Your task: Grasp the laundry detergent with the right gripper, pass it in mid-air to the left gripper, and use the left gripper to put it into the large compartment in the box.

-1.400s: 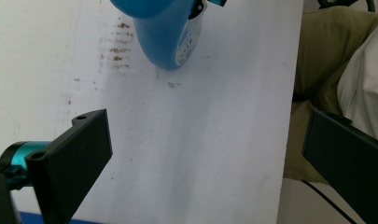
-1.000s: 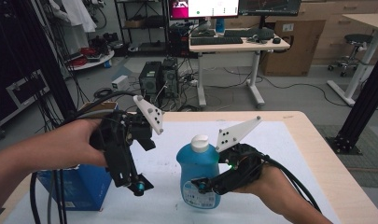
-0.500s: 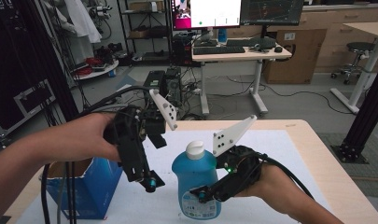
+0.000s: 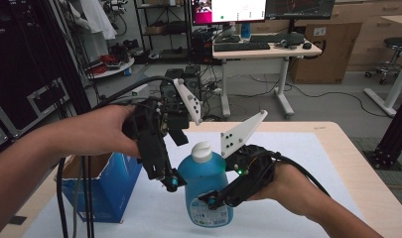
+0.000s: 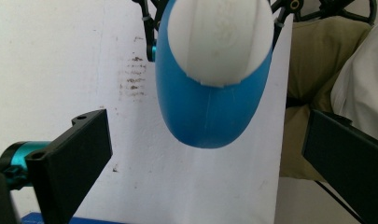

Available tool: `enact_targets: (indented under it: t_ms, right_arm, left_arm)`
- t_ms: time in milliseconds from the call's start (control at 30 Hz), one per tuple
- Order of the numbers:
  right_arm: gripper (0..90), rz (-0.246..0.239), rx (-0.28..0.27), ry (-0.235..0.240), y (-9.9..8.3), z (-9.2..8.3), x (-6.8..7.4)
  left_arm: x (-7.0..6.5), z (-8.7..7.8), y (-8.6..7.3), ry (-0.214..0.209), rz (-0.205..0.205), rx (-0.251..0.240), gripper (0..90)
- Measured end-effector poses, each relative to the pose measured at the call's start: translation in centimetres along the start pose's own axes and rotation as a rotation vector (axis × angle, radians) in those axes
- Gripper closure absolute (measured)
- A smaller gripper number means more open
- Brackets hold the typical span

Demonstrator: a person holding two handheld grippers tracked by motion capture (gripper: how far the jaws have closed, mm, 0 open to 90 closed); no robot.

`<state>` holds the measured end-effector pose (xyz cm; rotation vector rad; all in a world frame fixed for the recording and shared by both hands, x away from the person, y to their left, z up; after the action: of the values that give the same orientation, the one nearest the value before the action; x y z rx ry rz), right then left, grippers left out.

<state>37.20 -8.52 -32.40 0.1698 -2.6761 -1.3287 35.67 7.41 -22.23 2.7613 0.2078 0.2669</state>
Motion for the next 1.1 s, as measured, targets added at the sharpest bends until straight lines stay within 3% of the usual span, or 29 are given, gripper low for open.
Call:
enact_targets:
  t_ms: [500, 867, 967, 1100]
  right_arm:
    - [46.5, -0.021, -0.004, 0.04, 2.1, 1.3, -0.5]
    - [46.4, -0.025, -0.005, 0.052, 2.5, 1.6, -0.6]
    - [46.4, -0.021, -0.006, 0.051, 2.6, 1.6, -0.5]
    - [46.4, -0.02, -0.01, 0.05, 2.6, 1.5, -0.5]
  left_arm:
    - [0.0, 0.0, 0.7, -0.004, 0.021, 0.006, 1.6]
    - [0.1, 0.2, 0.6, -0.006, 0.028, 0.014, 2.7]
    - [0.2, 0.2, 0.6, -0.012, 0.036, 0.011, 9.6]
    - [0.1, 0.4, 0.6, -0.013, 0.035, 0.015, 9.6]
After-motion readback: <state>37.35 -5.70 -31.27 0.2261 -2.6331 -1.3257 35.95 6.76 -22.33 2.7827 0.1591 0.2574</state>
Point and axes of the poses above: each handheld gripper's, and its own axes: z roughly forward along the jaws, y roughly out of its top, x roughly to its left, the point moved 2 cm from there along z, roughly forward along the jaws, and after that the axes turned 8 degrees about y, right-handed, at the moved point
